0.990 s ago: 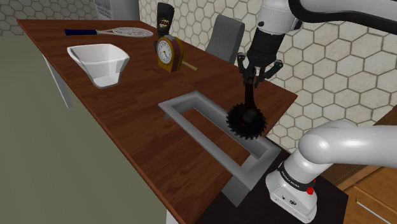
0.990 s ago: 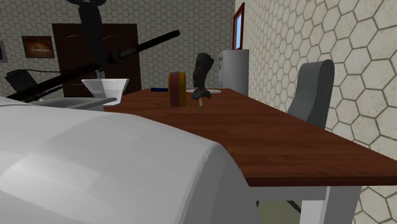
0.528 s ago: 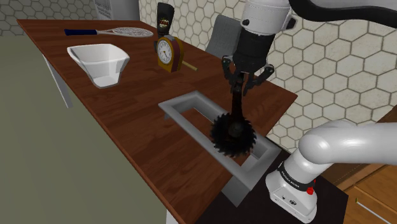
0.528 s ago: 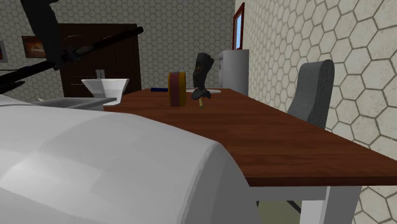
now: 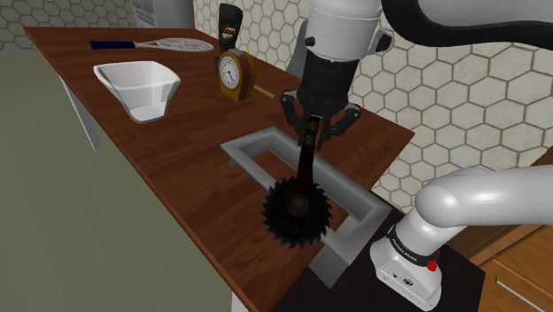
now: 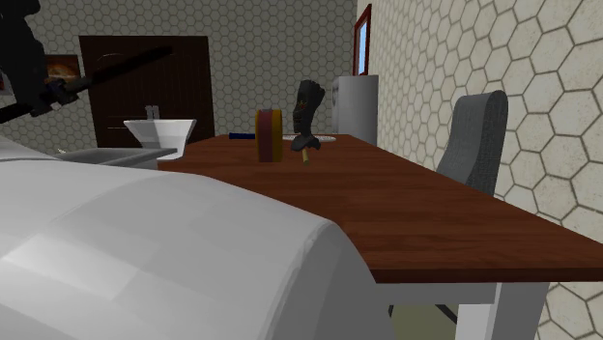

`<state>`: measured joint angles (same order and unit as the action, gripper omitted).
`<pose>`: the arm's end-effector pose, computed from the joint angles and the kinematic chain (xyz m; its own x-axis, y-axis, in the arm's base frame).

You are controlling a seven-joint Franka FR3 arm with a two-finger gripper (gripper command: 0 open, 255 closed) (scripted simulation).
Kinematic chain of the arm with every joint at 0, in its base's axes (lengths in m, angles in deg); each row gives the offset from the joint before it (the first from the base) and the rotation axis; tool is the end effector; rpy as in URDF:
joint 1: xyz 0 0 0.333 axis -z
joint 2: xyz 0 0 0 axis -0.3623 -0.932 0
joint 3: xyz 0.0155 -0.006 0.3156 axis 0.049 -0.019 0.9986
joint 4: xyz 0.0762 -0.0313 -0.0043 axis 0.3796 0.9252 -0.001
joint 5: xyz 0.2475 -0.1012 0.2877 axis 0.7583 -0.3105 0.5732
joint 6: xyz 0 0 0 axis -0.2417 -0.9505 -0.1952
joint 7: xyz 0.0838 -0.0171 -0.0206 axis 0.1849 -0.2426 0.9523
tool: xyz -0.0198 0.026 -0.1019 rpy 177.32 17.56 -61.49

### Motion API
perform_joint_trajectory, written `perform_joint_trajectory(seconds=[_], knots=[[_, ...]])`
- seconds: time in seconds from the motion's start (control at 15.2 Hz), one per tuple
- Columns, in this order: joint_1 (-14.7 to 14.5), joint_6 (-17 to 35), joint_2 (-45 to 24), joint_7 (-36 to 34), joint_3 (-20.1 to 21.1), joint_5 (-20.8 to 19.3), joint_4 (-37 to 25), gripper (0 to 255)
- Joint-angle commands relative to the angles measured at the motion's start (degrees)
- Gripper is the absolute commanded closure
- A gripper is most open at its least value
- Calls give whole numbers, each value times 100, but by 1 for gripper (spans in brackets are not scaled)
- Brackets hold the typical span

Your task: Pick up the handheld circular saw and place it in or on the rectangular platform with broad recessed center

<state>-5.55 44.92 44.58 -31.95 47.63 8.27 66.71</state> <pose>0.2689 0.3152 0.5851 0.5493 -0.8286 0.1081 -0.8355 -0.5461 0.0600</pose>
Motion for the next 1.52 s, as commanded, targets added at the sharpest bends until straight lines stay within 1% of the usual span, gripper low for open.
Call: perform_joint_trajectory(seconds=[0.0, 0.59, 1.06, 1.12, 1.45], knots=[[-22, 137, 37, 5, 45, 45, 164, 255], [-110, 774, 159, 38, 287, 259, 886, 255], [-109, 774, 159, 39, 287, 259, 886, 255], [-109, 774, 159, 39, 287, 259, 886, 0], [-109, 774, 159, 39, 287, 259, 886, 0]])
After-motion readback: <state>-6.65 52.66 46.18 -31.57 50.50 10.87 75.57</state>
